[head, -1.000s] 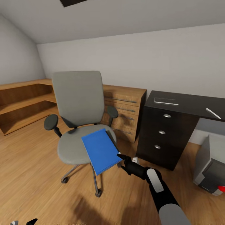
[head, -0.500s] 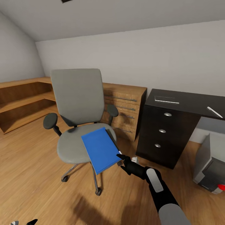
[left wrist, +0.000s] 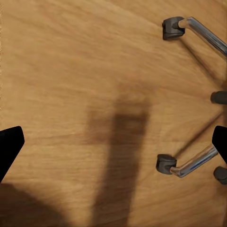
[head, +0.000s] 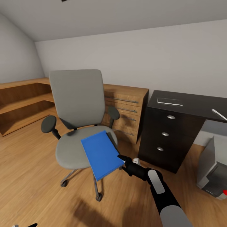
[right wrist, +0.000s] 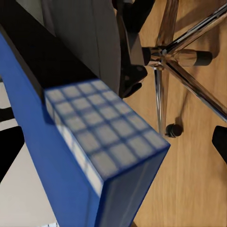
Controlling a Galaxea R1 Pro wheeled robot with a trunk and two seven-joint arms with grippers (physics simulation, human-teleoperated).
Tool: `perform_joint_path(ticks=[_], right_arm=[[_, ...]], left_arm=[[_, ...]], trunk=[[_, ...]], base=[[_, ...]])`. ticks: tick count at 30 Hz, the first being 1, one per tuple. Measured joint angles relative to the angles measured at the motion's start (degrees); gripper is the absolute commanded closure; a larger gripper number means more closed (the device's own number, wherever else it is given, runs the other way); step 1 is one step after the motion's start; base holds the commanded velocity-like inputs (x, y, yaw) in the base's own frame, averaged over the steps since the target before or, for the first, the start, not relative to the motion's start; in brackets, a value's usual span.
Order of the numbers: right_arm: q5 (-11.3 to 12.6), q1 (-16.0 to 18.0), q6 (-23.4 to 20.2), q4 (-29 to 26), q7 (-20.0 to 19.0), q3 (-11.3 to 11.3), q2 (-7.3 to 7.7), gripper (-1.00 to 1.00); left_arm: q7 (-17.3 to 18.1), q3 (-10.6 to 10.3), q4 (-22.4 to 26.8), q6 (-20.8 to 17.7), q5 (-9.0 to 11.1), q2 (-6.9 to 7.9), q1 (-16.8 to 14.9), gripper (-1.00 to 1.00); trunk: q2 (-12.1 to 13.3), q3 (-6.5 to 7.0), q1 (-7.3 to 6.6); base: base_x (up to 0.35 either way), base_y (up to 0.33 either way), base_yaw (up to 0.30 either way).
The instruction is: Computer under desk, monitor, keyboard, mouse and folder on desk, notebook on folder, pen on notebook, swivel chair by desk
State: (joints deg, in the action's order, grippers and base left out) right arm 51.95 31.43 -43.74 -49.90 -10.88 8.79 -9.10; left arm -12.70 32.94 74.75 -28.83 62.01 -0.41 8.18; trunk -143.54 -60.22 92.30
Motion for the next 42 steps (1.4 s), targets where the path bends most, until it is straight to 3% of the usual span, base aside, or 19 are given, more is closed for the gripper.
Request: perform_joint_path(ticks=[10,11,16,18,21,24,29,37,42], right_arm=[[0.00,0.07,-0.08,-0.04,-0.18,-0.08,0.02,-1.00],[0.00,0.07,-0.08,-0.06,-0.36,-0.08,0.02,1.00],[0.23,0.06,-0.17,-0.18,-5.31,-0.78,0.46,1.00],[-0.38,0.00,-0.13,-0.22,-9.29,-1.06,1.59,1.00],[-1.02,-0.05,-0.08,-0.28,-20.13,-1.22,4.06,1.00],[-1.46,-0.03,-0.10,-0.35,-24.17,-1.24,5.10,1.00],[-1.69,0.00,-0.09,-0.52,-25.80,-1.24,5.67,1.00],[-1.72,0.03,-0.20,-0.56,-25.76,-1.26,5.73,1.00],[-1.79,0.18,-0.25,-0.56,-25.52,-1.36,5.74,1.00]], left_arm=[[-0.09,0.02,-0.38,0.32,-0.03,0.02,0.00,-1.00],[-0.09,0.02,-0.42,0.32,-0.03,0.03,0.00,-1.00],[-0.05,-0.02,-0.96,0.32,-0.03,0.10,0.00,-1.00],[-0.07,-0.09,-1.06,0.32,-0.03,0.13,0.00,-1.00],[-0.09,-0.18,-1.21,0.35,-0.03,0.16,0.00,-1.00],[-0.09,-0.26,-1.40,0.37,-0.05,0.13,0.00,-1.00],[0.05,-0.28,-1.46,0.37,-1.89,-0.16,0.00,-1.00],[0.28,-0.16,-1.37,0.42,-2.55,-0.30,-0.09,-1.00],[-0.19,-0.18,-1.27,0.48,-2.64,-0.46,-0.07,-1.00]], trunk=[[0.00,0.00,0.00],[0.00,0.00,0.00],[0.00,0.00,0.00],[0.00,0.00,0.00],[0.00,0.00,0.00],[0.00,0.00,0.00],[0.00,0.00,0.00],[0.00,0.00,0.00],[0.06,1.10,-0.13]], base=[[0.038,0.045,0.000],[0.008,0.010,0.000],[0.003,0.004,0.000],[0.001,0.001,0.000],[0.000,0.000,0.000],[0.000,0.000,0.000],[0.000,0.000,0.000],[0.000,0.000,0.000],[0.000,0.000,0.000]])
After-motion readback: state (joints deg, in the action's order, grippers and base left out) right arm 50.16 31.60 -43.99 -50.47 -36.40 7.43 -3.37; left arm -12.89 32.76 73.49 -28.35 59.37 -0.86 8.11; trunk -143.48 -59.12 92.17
